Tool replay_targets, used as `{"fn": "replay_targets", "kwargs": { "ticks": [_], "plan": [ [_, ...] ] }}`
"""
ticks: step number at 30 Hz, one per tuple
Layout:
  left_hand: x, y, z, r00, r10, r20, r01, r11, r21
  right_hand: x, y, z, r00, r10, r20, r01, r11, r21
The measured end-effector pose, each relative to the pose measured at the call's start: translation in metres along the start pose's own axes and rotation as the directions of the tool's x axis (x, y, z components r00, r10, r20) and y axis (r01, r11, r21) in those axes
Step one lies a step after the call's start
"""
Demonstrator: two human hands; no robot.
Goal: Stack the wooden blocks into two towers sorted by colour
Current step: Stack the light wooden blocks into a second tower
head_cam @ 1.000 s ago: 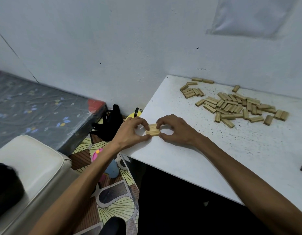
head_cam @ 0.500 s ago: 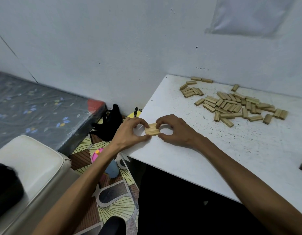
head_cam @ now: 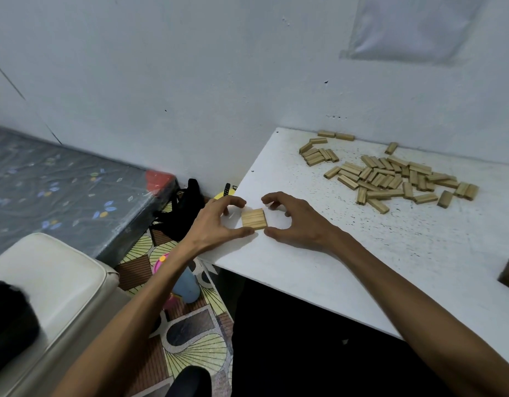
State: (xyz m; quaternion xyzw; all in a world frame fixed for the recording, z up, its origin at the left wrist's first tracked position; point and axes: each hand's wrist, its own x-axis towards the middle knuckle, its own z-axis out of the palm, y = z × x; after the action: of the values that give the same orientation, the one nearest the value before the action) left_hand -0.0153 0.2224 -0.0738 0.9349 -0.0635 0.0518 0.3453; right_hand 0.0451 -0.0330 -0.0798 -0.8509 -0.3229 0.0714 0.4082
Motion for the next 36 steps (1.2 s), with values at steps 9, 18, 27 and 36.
{"fn": "replay_targets", "kwargs": {
  "ticks": [9, 18, 27, 36],
  "plan": [
    [0.021, 0.031, 0.000, 0.993, 0.116, 0.031, -0.118, 0.989, 0.087, -0.018, 0.008, -0.025, 0.994, -0.027, -0.109, 0.016, 0.995, -0.104],
    [0.061, 0.085, 0.038, 0.965, 0.218, 0.149, -0.244, 0.951, 0.192, -0.060, 0.026, -0.073, 0.957, 0.059, -0.285, -0.148, 0.942, -0.301],
    [0.106, 0.125, 0.096, 0.934, 0.291, 0.206, -0.326, 0.931, 0.165, -0.102, 0.061, -0.115, 0.908, 0.163, -0.385, -0.323, 0.858, -0.399],
    [0.147, 0.157, 0.139, 0.869, 0.410, 0.277, -0.466, 0.866, 0.183, -0.109, 0.084, -0.137, 0.913, 0.177, -0.366, -0.356, 0.785, -0.507]
  ]
}}
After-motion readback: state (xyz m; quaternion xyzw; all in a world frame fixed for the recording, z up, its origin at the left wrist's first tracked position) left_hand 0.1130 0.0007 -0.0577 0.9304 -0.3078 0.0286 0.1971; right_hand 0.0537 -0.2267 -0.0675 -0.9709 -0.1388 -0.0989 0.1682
